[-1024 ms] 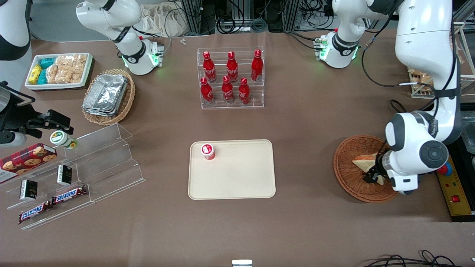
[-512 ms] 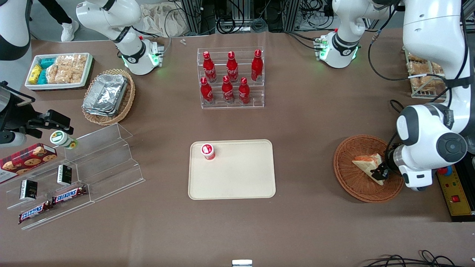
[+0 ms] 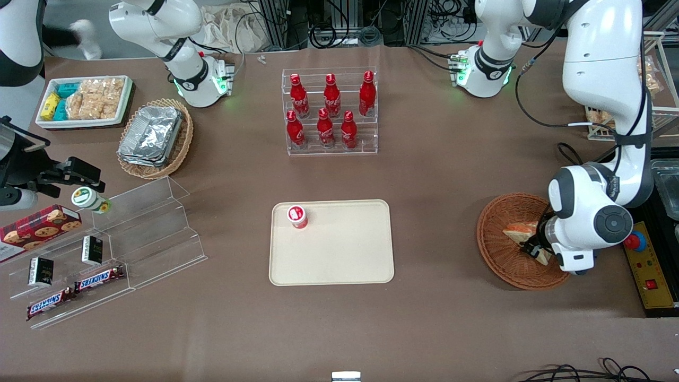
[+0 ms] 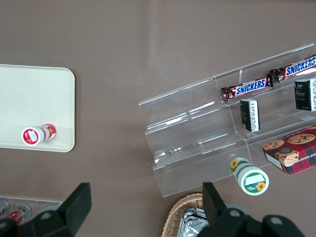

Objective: Place sandwich from basket to tray
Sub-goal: 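Lower the left gripper onto the sandwich and close on it, then lift the sandwich and carry it toward the cream tray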

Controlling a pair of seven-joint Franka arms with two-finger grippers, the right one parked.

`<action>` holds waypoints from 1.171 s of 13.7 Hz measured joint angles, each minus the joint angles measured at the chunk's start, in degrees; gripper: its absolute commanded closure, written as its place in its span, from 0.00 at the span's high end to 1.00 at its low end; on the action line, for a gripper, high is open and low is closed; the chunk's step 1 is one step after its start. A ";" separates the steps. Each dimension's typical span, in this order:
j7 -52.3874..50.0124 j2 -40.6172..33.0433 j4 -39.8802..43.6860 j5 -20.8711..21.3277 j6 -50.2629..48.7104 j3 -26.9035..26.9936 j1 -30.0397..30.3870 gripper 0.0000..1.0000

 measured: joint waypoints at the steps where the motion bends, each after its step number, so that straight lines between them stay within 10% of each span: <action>1: 0.16 -0.17 0.13 0.00 -0.01 0.00 -0.01 0.00; 8: 20.89 -13.95 4.10 -0.89 -21.98 -0.79 -0.29 0.00; 16: 28.70 -14.09 5.39 -4.90 -13.96 -19.29 -3.31 0.00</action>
